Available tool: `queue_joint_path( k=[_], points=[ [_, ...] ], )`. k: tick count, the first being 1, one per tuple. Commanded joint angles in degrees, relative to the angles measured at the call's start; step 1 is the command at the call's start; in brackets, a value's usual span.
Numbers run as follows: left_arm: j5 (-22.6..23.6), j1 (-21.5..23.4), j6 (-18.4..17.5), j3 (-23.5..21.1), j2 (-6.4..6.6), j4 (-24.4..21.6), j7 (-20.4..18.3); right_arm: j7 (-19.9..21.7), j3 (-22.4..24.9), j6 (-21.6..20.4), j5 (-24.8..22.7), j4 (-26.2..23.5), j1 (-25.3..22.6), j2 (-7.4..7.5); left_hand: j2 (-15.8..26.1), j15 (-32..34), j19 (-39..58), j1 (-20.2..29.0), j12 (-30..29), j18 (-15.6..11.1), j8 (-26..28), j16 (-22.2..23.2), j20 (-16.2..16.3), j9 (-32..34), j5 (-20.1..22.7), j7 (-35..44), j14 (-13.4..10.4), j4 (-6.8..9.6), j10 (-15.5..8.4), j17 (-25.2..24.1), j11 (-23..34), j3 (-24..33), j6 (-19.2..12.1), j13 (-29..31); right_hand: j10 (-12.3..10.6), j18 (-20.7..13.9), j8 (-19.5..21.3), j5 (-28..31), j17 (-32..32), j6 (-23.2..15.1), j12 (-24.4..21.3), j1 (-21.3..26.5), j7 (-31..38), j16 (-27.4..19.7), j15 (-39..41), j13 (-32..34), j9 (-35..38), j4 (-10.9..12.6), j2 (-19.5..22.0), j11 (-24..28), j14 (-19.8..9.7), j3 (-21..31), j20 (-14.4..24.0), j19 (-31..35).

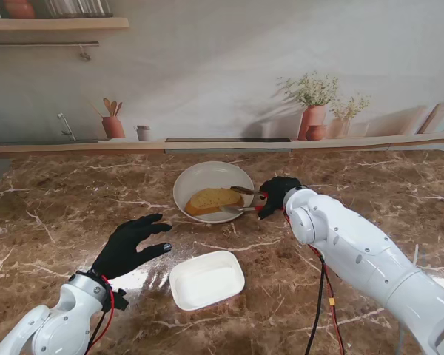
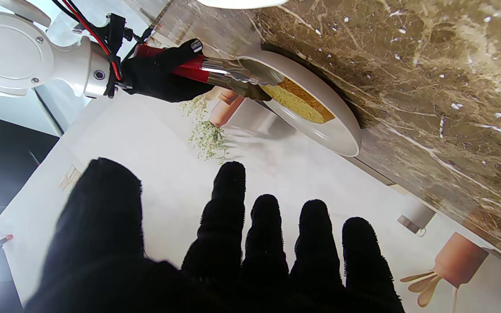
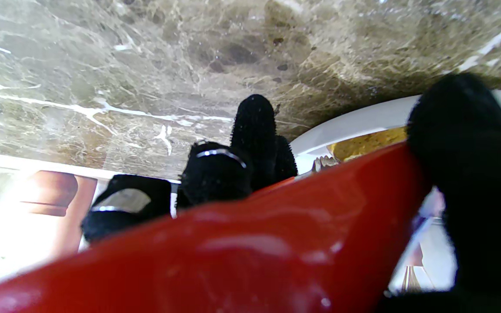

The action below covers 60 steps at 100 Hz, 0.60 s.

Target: Pack bread into a bento box with kitchen tongs

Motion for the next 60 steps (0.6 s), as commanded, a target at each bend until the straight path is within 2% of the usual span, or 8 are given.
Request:
queue_joint_path(
  k=[1,10,30,48,60],
  points=[
    [0.0,0.5,0.0,0.1,-0.02,-0.1,-0.2,1.2,-0.5,0.6,-0.1,0.1,0.1,-0.41,2.1,-1.5,-2.6,0.7,-0.3,-1.5,0.5,-0.6,-1.0,0.4,1.2,1.1,-2.5,0.37,-0.4,-0.7,-0.6,-2.1,-1.8,-1.0,-0.4,-1.4,0.6,1.0,1.2,-2.0,0.9,0.5,-0.2,0.0,5.9,3.6,0.2,2.3,-1.2,0.8,-5.2,3.4,1.6,5.7],
    [0.0,0.5,0.1,0.1,-0.02,-0.1,-0.2,3.2,-1.3,1.3,0.1,-0.4,0.8,-0.19,2.1,-1.5,-2.8,0.7,-0.3,-1.5,0.5,-0.6,-1.0,0.4,1.2,1.1,-2.4,0.37,-0.3,-0.7,-0.6,-2.1,-1.8,-1.1,-0.4,-1.9,0.6,-0.7,0.6,-1.1,0.8,-1.0,-1.2,0.0,5.5,2.6,-1.6,2.0,-2.1,0.2,-5.5,4.1,1.7,5.1],
    [0.0,0.6,0.0,0.0,-0.02,0.0,-0.2,5.1,-2.6,1.6,0.3,-0.8,2.2,-0.06,2.1,-1.4,-3.1,0.8,-0.2,-1.4,0.6,-0.6,-1.0,0.5,1.3,1.2,-2.3,0.37,-0.1,-0.7,-0.5,-2.1,-1.8,-1.0,-0.3,-2.2,0.8,-1.5,-0.6,-1.1,0.7,-1.9,-1.8,-0.1,5.1,1.3,-3.1,2.0,-0.4,-0.1,-5.5,3.1,1.9,4.4],
    [0.1,0.6,-0.1,-0.1,-0.03,0.0,-0.1,5.4,-4.4,2.1,1.5,0.3,3.6,-0.34,2.1,-1.4,-3.3,0.8,-0.2,-1.4,0.6,-0.6,-0.9,0.5,1.4,1.3,-2.3,0.36,-0.1,-0.6,-0.5,-2.1,-1.9,-1.1,-0.2,-1.9,2.5,0.7,-0.8,-2.2,0.6,0.5,-0.7,-0.2,5.2,1.7,-1.9,3.0,4.3,0.1,-5.0,-1.0,2.9,4.4],
    [0.1,0.7,-0.1,-0.3,-0.02,0.0,-0.2,5.6,-5.4,2.4,2.7,1.3,4.2,-0.59,2.1,-1.4,-3.5,0.8,-0.2,-1.3,0.6,-0.6,-0.8,0.5,1.4,1.3,-2.2,0.35,0.0,-0.7,-0.5,-2.2,-2.0,-1.1,-0.2,-1.4,4.1,3.8,-0.1,-3.7,0.7,1.7,1.0,-0.3,5.8,2.8,0.4,3.8,10.3,0.6,-4.5,-4.6,3.2,5.1]
  ],
)
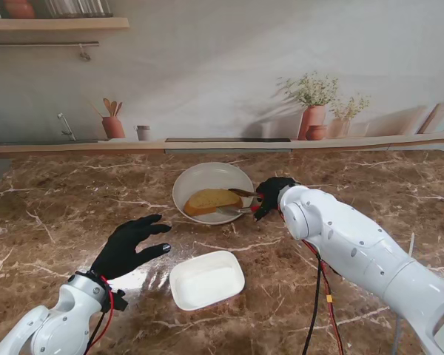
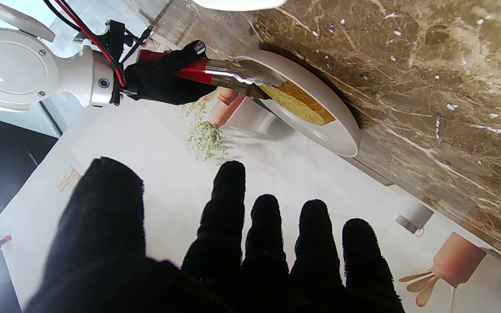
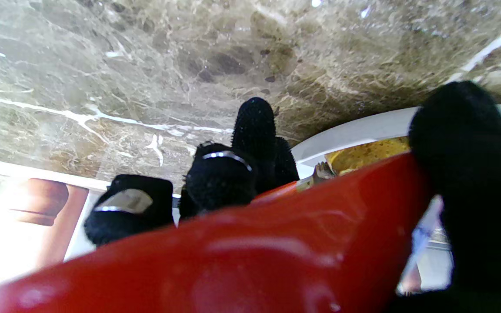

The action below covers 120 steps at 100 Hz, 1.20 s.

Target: Pack bread into a bento box with kitchen tongs

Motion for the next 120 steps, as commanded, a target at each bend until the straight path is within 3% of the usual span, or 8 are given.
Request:
queue_joint_path(
  k=[1,24,35,44,62,83,101,120],
  points=[
    [0.1,0.5,0.0,0.0,-0.03,0.0,0.0,1.2,-0.2,0.5,0.8,0.8,0.3,-0.42,2.2,-1.4,-2.0,0.2,-0.2,-1.4,0.6,-0.6,-0.8,0.5,1.4,0.7,-2.2,0.36,-0.1,-0.7,-0.5,-2.2,-1.9,-1.1,0.1,-0.4,1.2,4.4,0.9,-3.9,0.7,1.6,2.4,-0.2,5.4,3.0,2.3,2.5,6.6,0.7,-2.6,-0.2,1.8,5.1],
    [0.0,0.5,-0.2,0.0,-0.05,0.1,0.0,1.0,-1.1,1.1,2.4,1.8,0.8,-0.83,2.0,-1.4,-2.3,0.2,-0.2,-1.4,0.6,-0.6,-0.7,0.4,1.3,0.7,-2.2,0.35,0.0,-0.6,-0.5,-2.2,-2.0,-1.2,0.0,0.8,2.6,8.2,1.2,-6.0,1.3,-0.2,4.4,-0.3,6.7,4.0,5.1,2.3,14.6,1.0,-1.7,7.4,3.3,7.2],
    [-0.1,0.7,-0.1,-0.1,-0.04,0.1,0.0,0.7,-1.5,1.2,3.0,2.4,1.0,-1.04,2.0,-1.4,-2.4,0.2,-0.3,-1.3,0.6,-0.6,-0.7,0.3,1.3,0.7,-2.3,0.34,0.0,-0.7,-0.6,-2.2,-2.0,-1.3,0.1,1.7,1.8,10.6,0.9,-7.0,1.6,3.4,5.9,-0.2,7.1,4.0,5.9,0.5,17.7,0.8,-0.8,5.8,5.0,8.1],
    [0.0,0.7,-0.1,-0.1,-0.05,0.1,0.1,-0.1,-2.0,1.4,2.5,2.9,1.1,-1.15,2.0,-1.4,-2.5,0.3,-0.3,-1.3,0.6,-0.6,-0.7,0.4,1.2,0.7,-2.2,0.34,0.0,-0.7,-0.6,-2.1,-2.0,-1.3,-0.1,2.0,-4.6,10.0,1.0,-7.9,2.1,6.7,11.6,0.2,7.3,3.8,6.4,-2.8,16.7,0.7,-0.5,4.8,7.0,8.5],
    [0.0,0.9,-0.1,-0.2,-0.05,0.1,0.0,-3.6,-3.1,1.4,-0.2,4.0,1.0,-1.44,2.0,-1.4,-2.7,0.3,-0.3,-1.3,0.6,-0.6,-0.7,0.3,1.2,0.7,-2.2,0.32,-0.1,-0.7,-0.6,-2.2,-2.0,-1.3,-0.2,2.2,-9.3,10.0,4.0,-7.3,2.5,9.4,17.6,0.4,8.1,6.2,8.9,-4.1,13.4,1.4,-0.9,5.9,7.6,10.2],
    [0.1,1.0,-0.1,-0.3,-0.01,0.1,-0.1,-7.3,-2.5,-0.3,-0.6,5.5,0.1,-1.95,2.0,-1.5,-3.1,0.4,-0.3,-1.2,0.6,-0.7,-0.7,0.2,1.2,0.6,-2.2,0.3,0.0,-0.7,-0.7,-2.2,-2.0,-1.4,1.3,5.1,-8.7,13.9,8.3,-4.5,2.6,6.1,21.0,3.7,12.1,6.1,13.6,-4.2,11.8,1.8,0.2,11.7,6.5,12.9],
    [0.3,1.0,-0.2,-0.3,-0.05,0.1,0.2,-10.0,0.1,-2.2,0.5,5.7,-1.2,-2.44,2.0,-1.5,-3.5,0.4,-0.3,-1.3,0.6,-0.7,-0.7,0.2,1.1,0.5,-2.2,0.29,0.1,-0.7,-0.7,-2.2,-2.0,-1.3,2.2,7.0,-7.4,16.8,10.0,-5.3,2.5,1.4,22.5,5.2,13.3,6.0,16.4,-5.7,7.6,1.4,1.4,20.9,5.8,14.2],
    [0.3,0.9,-0.3,-0.4,-0.06,0.3,0.3,-11.9,2.7,-2.7,0.4,5.0,-2.7,-2.57,2.0,-1.4,-3.6,0.4,-0.3,-1.3,0.6,-0.7,-0.5,0.2,0.9,0.4,-2.2,0.26,0.1,-0.7,-0.6,-2.2,-2.1,-1.3,2.1,8.0,-8.2,18.1,10.6,-6.3,2.4,1.4,25.9,5.5,13.2,6.0,18.1,-7.3,5.4,1.2,1.8,23.5,5.5,14.3]
  ],
)
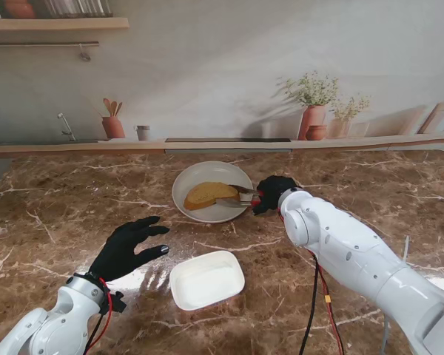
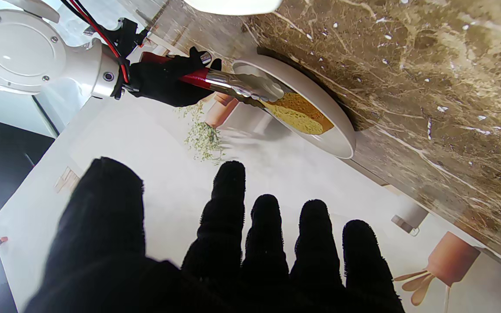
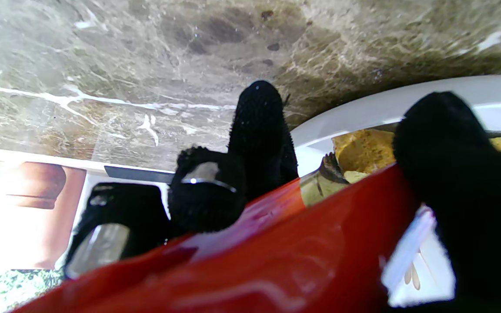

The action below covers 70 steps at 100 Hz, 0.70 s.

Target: Pack bread into a bento box with kitchen tongs

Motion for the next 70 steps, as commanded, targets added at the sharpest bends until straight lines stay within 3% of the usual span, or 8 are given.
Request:
queue_joint_path(
  k=[1,36,70],
  points=[
    [0.2,0.3,-0.2,0.1,-0.06,0.2,0.2,-0.5,0.8,-0.2,0.0,-0.4,-0.8,-0.14,2.0,-1.5,-2.3,0.4,-0.3,-1.3,0.6,-0.7,-0.5,0.2,0.9,0.4,-2.2,0.26,0.1,-0.7,-0.7,-2.2,-2.1,-1.3,1.6,2.0,-0.3,9.3,2.4,-8.4,0.8,3.1,6.8,4.8,9.5,2.3,5.5,-2.3,6.1,0.8,-3.4,12.9,-0.2,9.4],
    [0.3,0.3,-0.3,-0.2,-0.07,0.2,0.2,-2.3,10.9,-0.8,-2.2,-7.1,-8.8,0.92,2.1,-1.4,-2.7,0.2,-0.3,-1.3,0.6,-0.7,-0.4,0.2,0.8,0.5,-2.1,0.27,0.1,-0.6,-0.6,-2.3,-2.1,-1.5,1.5,3.0,-1.4,10.1,3.0,-8.6,0.7,3.1,8.6,5.0,9.1,2.2,6.5,-2.6,5.8,0.7,-2.8,13.4,-0.1,9.1],
    [0.6,0.1,-0.9,-0.6,-0.05,0.0,0.3,-1.7,27.2,-5.0,-9.3,-22.7,-25.1,2.84,2.0,-1.4,-2.6,0.2,-0.3,-1.4,0.6,-0.7,-0.1,0.2,0.7,0.4,-2.2,0.29,0.0,-0.6,-0.7,-2.2,-2.1,-1.4,1.5,2.9,-1.8,10.1,2.9,-8.3,0.5,3.9,9.1,5.0,8.1,2.2,6.2,-2.5,5.7,0.2,-2.6,12.3,0.0,9.0]
  ],
)
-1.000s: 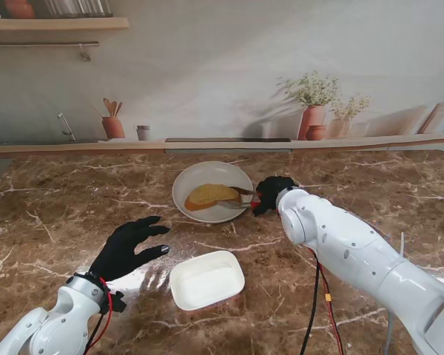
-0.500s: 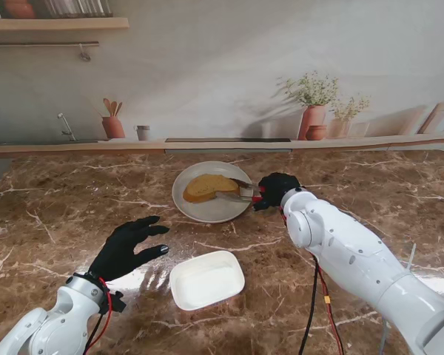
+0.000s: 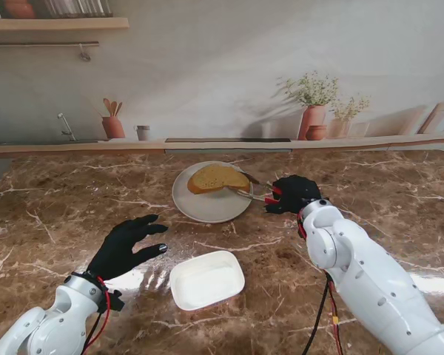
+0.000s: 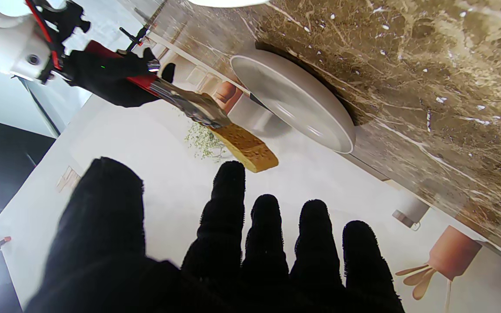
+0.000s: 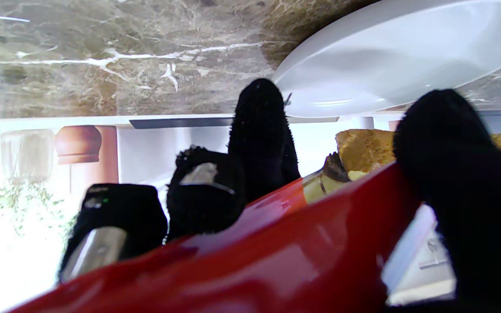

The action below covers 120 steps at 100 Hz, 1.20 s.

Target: Pack bread into a bento box with kitchen tongs

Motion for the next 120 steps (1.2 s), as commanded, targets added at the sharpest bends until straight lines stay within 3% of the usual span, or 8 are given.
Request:
queue_joint_path(
  k=[1,38,62,96,120],
  points=[
    [0.2,0.2,-0.3,0.0,-0.04,0.0,0.2,0.9,1.0,-1.2,-0.2,-1.8,-3.2,1.19,2.0,-1.4,-1.8,0.2,-0.3,-1.4,0.6,-0.7,-0.1,0.2,0.7,0.4,-2.2,0.29,-0.1,-0.6,-0.7,-2.2,-2.1,-1.4,1.5,1.4,-1.0,8.0,1.8,-8.4,0.5,3.9,4.9,4.2,8.0,2.2,5.1,-1.3,6.4,0.2,-3.1,11.3,0.0,9.0],
    [0.3,0.4,-1.4,-0.6,-0.06,-0.5,0.3,0.7,15.7,-11.1,-6.0,-16.7,-23.0,2.0,2.0,-1.5,-1.8,0.2,-0.4,-1.4,0.5,-0.7,0.0,0.2,0.7,0.3,-2.2,0.29,0.0,-0.6,-0.7,-2.2,-1.9,-1.5,1.8,0.9,-1.3,7.7,1.2,-8.3,0.4,4.8,5.4,4.3,7.2,2.2,5.0,-1.3,5.8,-0.2,-3.0,10.9,0.1,8.6],
    [0.0,0.0,-2.1,-0.4,-0.05,-0.1,0.2,0.1,21.7,-12.6,-12.6,-23.6,-32.6,2.21,2.0,-1.5,-1.7,0.2,-0.4,-1.4,0.5,-0.7,0.0,0.2,0.7,0.3,-2.1,0.29,0.0,-0.6,-0.7,-2.2,-1.8,-1.4,1.6,0.8,-1.7,7.5,0.7,-8.6,0.4,4.9,5.4,4.2,6.7,2.2,4.8,-1.3,6.0,-0.5,-2.8,10.4,0.4,8.4],
    [-0.1,-0.3,-2.4,0.0,-0.01,0.3,0.2,-1.3,23.7,-12.9,-19.1,-29.6,-39.4,2.34,1.9,-1.4,-1.6,0.1,-0.3,-1.3,0.5,-0.7,0.0,0.4,0.9,0.3,-2.1,0.28,0.0,-0.6,-0.6,-2.2,-2.0,-1.3,1.3,0.3,-2.0,7.0,0.1,-8.8,0.4,5.1,5.2,4.2,5.9,2.2,4.6,-1.2,6.2,-0.7,-3.1,9.5,0.8,8.0],
    [0.1,-0.3,-2.3,0.1,-0.04,0.3,0.4,0.6,23.2,-12.6,-24.1,-33.6,-41.4,2.67,1.9,-1.4,-1.5,0.1,-0.3,-1.5,0.5,-0.7,0.0,0.4,0.8,0.4,-2.2,0.29,-0.1,-0.5,-0.6,-2.2,-1.9,-1.3,1.2,-1.0,-2.2,6.7,-0.3,-8.4,0.6,5.3,4.3,4.3,4.9,2.3,4.1,-0.7,6.8,-1.1,-3.8,8.2,1.3,7.5]
  ],
)
